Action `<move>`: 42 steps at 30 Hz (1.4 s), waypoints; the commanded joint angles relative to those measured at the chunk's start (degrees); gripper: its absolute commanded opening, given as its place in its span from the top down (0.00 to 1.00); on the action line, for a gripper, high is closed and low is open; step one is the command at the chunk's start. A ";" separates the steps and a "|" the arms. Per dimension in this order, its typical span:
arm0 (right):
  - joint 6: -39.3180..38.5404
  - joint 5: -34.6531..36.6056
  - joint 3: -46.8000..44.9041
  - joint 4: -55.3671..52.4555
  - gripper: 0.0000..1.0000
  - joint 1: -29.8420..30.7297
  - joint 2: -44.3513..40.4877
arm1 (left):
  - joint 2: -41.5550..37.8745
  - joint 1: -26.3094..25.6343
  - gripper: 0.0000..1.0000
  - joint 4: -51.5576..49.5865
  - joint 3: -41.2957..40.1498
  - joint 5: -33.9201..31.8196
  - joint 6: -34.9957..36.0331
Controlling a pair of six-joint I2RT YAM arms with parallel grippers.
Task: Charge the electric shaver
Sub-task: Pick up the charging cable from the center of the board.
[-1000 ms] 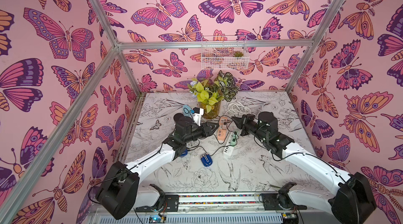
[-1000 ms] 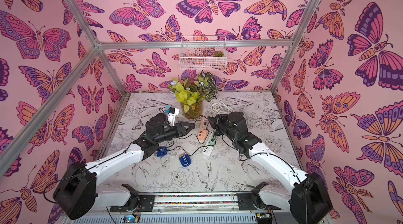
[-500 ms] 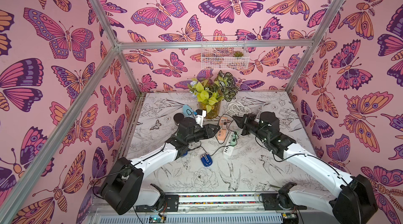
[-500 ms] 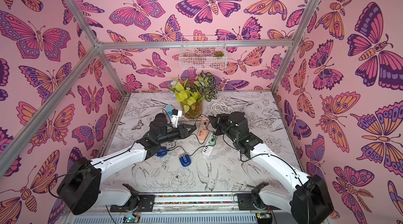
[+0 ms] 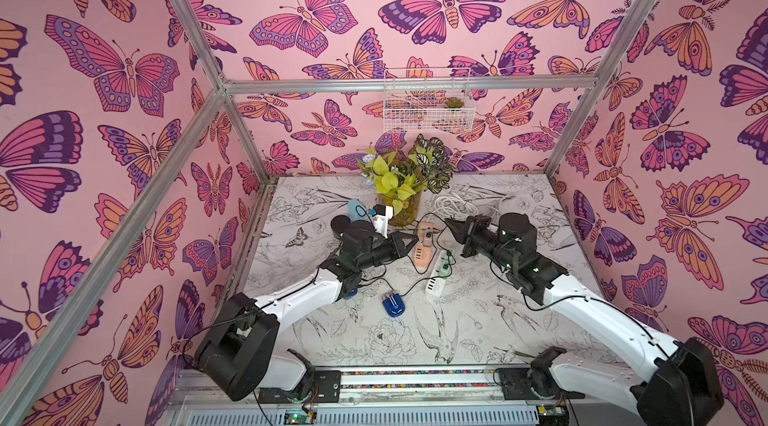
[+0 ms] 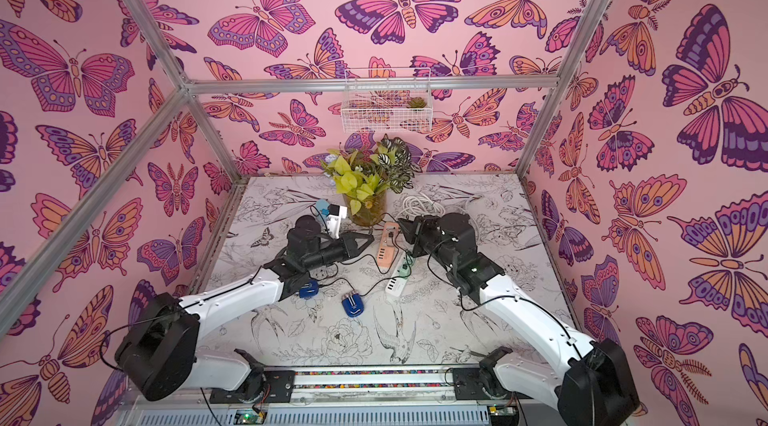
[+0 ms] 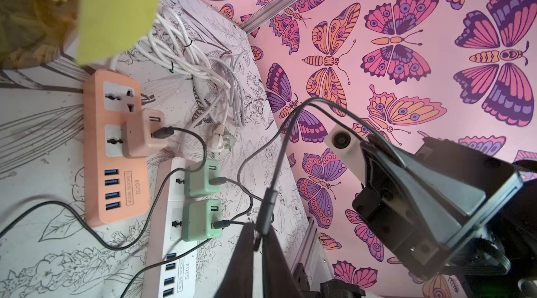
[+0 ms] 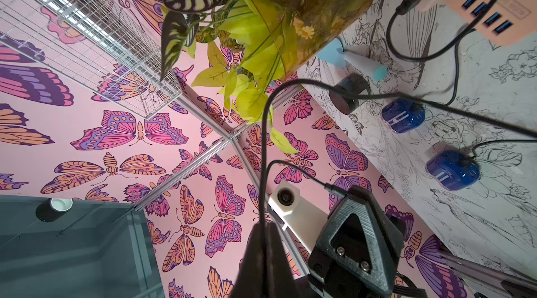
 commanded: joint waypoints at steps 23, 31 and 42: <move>-52.98 -17.64 19.97 -42.41 0.40 -17.57 -3.98 | -0.62 5.32 1.00 -29.29 12.79 36.12 12.41; -71.54 -36.69 22.84 -40.59 0.43 -16.85 7.19 | 4.13 4.97 1.00 -35.44 18.19 51.56 12.83; -79.85 -40.95 23.26 -46.62 0.44 -12.15 5.71 | 7.63 4.40 1.00 -38.64 19.24 55.31 14.14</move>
